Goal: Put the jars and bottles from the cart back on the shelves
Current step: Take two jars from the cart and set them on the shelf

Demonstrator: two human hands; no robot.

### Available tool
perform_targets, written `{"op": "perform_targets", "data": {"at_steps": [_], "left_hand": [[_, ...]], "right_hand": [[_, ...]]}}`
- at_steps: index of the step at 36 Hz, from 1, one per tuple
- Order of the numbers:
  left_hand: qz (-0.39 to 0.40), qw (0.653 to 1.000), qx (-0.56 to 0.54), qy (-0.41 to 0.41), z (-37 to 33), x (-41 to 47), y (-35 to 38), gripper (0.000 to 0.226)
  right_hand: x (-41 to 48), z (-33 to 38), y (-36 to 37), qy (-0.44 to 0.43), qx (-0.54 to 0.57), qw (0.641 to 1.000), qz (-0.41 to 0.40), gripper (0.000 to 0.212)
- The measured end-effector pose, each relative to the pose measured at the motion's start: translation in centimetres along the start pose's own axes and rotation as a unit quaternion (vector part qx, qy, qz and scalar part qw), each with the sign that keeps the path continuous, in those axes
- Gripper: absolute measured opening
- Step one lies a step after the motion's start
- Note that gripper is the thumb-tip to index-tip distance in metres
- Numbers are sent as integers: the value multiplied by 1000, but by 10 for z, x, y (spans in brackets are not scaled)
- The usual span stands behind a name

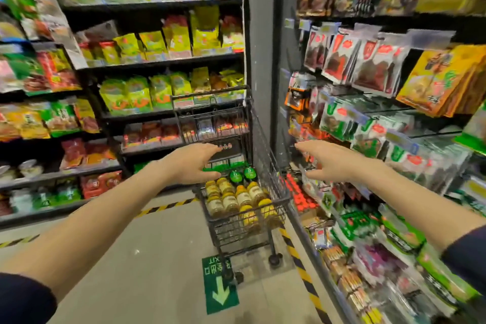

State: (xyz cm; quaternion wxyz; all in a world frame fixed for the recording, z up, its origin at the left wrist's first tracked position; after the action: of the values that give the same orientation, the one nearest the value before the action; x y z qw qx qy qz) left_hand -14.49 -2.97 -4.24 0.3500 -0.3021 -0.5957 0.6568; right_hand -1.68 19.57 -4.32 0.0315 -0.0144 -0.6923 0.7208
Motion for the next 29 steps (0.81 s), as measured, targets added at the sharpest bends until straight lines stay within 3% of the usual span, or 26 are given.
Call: {"op": "perform_targets", "data": {"at_steps": [14,29], "left_hand": [[68,993,-29,-88,91,81,85,74],[184,956,-142,-178,115,200,260,65]], "right_hand": [[173,-22,84,-79,10,995,66,77],[316,-90,232,-148,38,963,223,76]]}}
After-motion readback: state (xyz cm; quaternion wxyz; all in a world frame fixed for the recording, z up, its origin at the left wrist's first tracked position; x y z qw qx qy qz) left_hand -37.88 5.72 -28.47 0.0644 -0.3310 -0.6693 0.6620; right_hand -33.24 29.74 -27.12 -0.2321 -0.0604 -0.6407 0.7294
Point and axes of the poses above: each hand's wrist, its own x-axis towards the middle knuckle, its own y-axis out of the palm, z = x × y, the point moved 6 cm from there along x, towards the middle knuckle, and after that the axes turned 6 degrees about -z, right-handed, at the moved point
